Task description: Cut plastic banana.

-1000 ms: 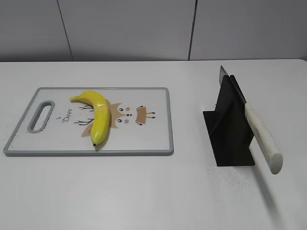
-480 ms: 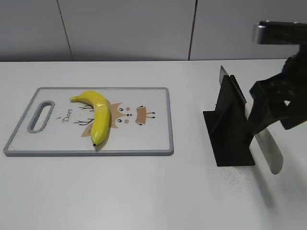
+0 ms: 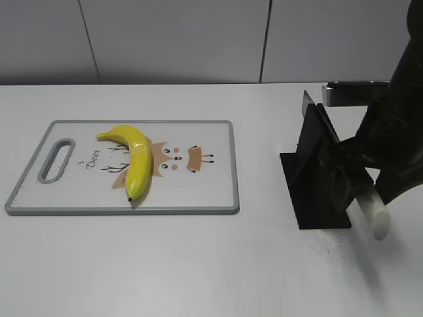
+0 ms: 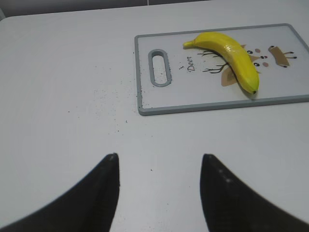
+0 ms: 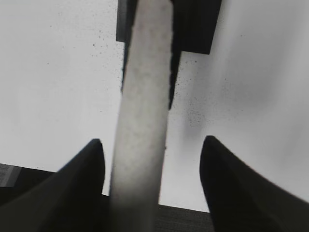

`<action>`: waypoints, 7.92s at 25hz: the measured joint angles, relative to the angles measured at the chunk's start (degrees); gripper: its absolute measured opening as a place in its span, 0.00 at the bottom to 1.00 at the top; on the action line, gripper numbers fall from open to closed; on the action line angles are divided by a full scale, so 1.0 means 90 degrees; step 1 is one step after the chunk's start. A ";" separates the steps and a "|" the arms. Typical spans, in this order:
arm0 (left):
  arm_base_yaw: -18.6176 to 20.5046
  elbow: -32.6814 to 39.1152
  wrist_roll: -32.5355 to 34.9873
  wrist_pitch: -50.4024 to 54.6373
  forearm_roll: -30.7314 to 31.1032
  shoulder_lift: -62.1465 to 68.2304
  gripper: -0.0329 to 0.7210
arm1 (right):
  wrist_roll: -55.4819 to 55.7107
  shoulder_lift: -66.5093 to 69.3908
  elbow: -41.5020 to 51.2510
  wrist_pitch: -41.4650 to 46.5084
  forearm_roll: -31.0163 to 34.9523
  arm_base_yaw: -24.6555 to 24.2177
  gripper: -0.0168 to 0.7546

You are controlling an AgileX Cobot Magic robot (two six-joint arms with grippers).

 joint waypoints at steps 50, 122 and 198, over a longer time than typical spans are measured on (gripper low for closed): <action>0.0000 0.0000 0.0000 -0.0014 0.0007 0.0000 0.74 | -0.0470 -0.1721 -0.1625 0.1025 -0.0368 0.0004 0.23; -0.0528 -0.5003 0.9595 -0.1419 -0.2976 1.0515 0.07 | -0.9177 0.3317 -0.5911 0.0602 0.1522 0.0952 0.23; 0.0146 -0.5064 0.2466 -0.0674 -0.1322 0.8270 0.80 | -0.3223 0.2226 -0.6157 0.1070 -0.0075 0.0983 0.23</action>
